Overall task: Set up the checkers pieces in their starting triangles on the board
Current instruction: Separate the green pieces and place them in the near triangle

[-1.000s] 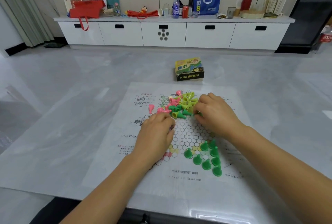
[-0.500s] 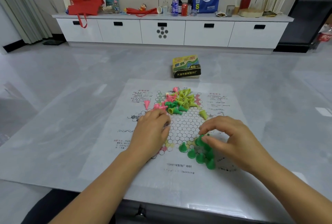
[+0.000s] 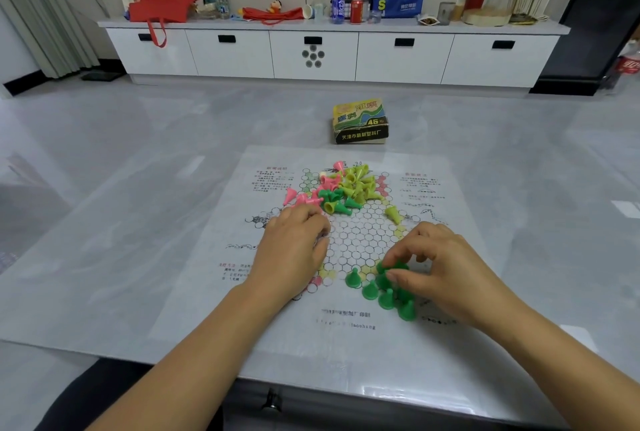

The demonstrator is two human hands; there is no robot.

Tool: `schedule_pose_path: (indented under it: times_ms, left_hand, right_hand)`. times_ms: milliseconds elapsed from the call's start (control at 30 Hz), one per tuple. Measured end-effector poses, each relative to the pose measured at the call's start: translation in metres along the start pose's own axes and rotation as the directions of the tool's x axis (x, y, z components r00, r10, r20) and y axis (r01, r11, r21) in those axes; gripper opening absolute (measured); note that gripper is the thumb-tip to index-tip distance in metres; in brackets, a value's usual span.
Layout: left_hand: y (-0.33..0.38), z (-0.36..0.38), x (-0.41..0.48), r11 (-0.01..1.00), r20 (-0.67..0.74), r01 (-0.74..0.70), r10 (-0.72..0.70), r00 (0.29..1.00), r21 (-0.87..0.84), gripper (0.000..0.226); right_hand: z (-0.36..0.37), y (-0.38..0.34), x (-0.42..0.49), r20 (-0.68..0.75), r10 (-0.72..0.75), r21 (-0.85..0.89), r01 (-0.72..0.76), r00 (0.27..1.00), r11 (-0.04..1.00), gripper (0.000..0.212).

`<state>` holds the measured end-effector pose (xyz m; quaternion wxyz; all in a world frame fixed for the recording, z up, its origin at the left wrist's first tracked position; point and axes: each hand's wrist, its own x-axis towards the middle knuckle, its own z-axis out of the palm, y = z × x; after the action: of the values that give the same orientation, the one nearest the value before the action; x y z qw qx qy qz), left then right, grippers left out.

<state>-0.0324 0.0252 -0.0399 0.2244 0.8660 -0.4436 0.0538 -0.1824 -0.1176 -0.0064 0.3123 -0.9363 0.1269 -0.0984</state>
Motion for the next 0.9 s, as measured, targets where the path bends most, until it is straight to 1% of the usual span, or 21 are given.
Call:
schedule_pose_path:
  times_ms: [67,233,667,800,900]
  left_hand:
    - [0.0,0.0,0.0,1.0,-0.001,0.0,0.0,1.0,0.0,0.018]
    - [0.001,-0.001,0.0,1.0,-0.001,0.001,-0.001,1.0,-0.004,0.019]
    - [0.001,0.0,0.0,1.0,0.002,0.002,-0.002,1.0,0.001,0.021]
    - [0.002,0.0,0.002,0.999,-0.043,0.02,-0.022,0.999,-0.03,0.022]
    - [0.005,0.002,0.01,1.0,-0.093,-0.004,0.002,0.996,-0.022,0.026]
  right_hand:
    - [-0.001,-0.001,0.0,0.006,0.008,-0.009,-0.008,1.0,1.0,0.028]
    - [-0.001,-0.002,-0.002,0.003,0.008,-0.005,-0.008,1.0,1.0,0.031]
    - [-0.001,-0.003,-0.002,0.023,0.014,-0.006,-0.014,1.0,1.0,0.024]
    - [-0.004,-0.004,-0.003,-0.043,0.024,0.052,-0.021,0.999,0.998,0.017]
    - [-0.01,-0.001,-0.001,-0.108,0.049,0.096,-0.039,0.993,0.995,0.015]
